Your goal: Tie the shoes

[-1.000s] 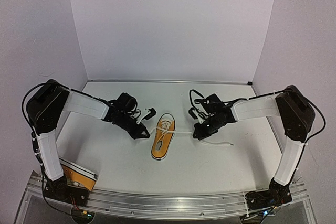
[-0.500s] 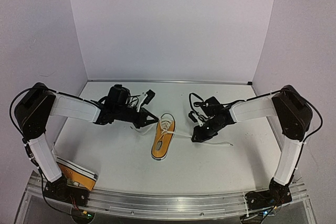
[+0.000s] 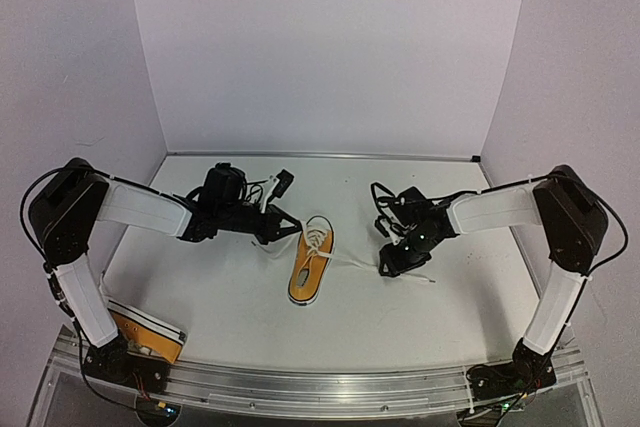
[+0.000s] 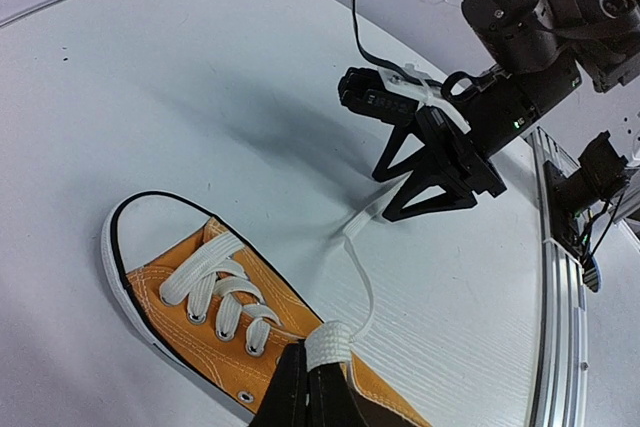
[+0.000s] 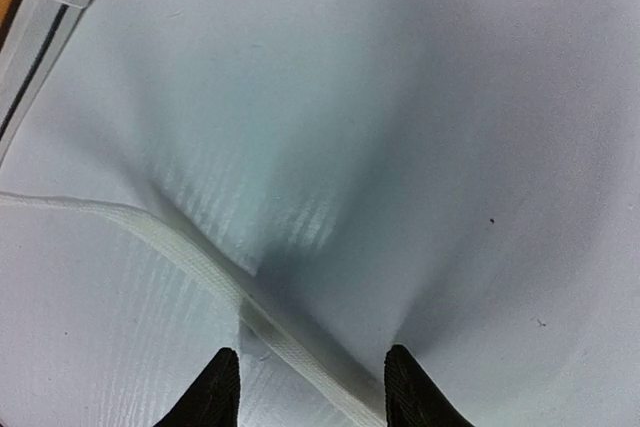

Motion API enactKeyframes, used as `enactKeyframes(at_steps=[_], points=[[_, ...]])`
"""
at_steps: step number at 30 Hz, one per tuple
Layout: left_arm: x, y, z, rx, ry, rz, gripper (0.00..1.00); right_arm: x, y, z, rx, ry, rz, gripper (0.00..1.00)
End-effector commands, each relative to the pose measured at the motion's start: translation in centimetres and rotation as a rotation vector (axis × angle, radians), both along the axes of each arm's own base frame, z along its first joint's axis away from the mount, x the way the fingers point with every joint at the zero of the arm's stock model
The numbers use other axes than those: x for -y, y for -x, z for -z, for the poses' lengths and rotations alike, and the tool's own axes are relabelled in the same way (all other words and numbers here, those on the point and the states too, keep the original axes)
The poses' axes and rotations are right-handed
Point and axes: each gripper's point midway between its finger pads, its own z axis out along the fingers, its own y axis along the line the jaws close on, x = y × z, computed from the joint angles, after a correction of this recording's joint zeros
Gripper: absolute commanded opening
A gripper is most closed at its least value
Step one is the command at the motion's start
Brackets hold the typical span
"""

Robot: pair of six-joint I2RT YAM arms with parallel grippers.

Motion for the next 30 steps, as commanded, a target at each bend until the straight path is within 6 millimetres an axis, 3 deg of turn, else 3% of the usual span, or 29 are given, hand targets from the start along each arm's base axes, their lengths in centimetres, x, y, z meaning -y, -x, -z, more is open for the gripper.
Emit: enactKeyframes(at_steps=[1,6,10,11,14,15,18,23,28,30], points=[[0.7,-0.3,-0.8,0.034,0.031,0.022,0.0,2.3,-0.1,-0.5,0.0,0.113,0.063,0.47],[0.8,-0.4,-0.7,0.038,0.025,0.024,0.0,2.7,0.5,0.4,-0.061,0.174,0.037,0.52],[1.0,-0.6,-0.8,0.041,0.029,0.025,0.0,3.0,1.5,1.2,-0.105,0.223,0.004,0.48],[1.0,-0.6,-0.8,0.041,0.033,0.026,0.0,3.1,1.7,1.3,-0.115,0.227,-0.005,0.42],[1.0,-0.5,-0.9,0.055,0.044,0.03,0.0,2.8,1.8,1.0,-0.114,0.211,-0.022,0.04],[0.9,-0.5,-1.0,0.067,0.048,0.03,0.0,2.7,1.5,0.5,-0.096,0.207,-0.022,0.0],[0.7,-0.5,-1.1,0.099,0.054,0.02,0.0,2.2,-0.4,-1.8,-0.013,0.159,0.002,0.0],[1.2,0.4,-1.1,0.158,0.069,0.055,0.0,-0.8,-6.3,-7.4,0.146,0.009,0.045,0.0],[1.4,1.3,-1.1,0.225,0.089,0.064,0.0,-7.2,-11.5,-13.6,0.244,-0.222,0.005,0.0],[1.6,1.4,-1.0,0.249,0.095,0.059,0.0,-10.6,-13.4,-16.6,0.276,-0.332,-0.021,0.0]])
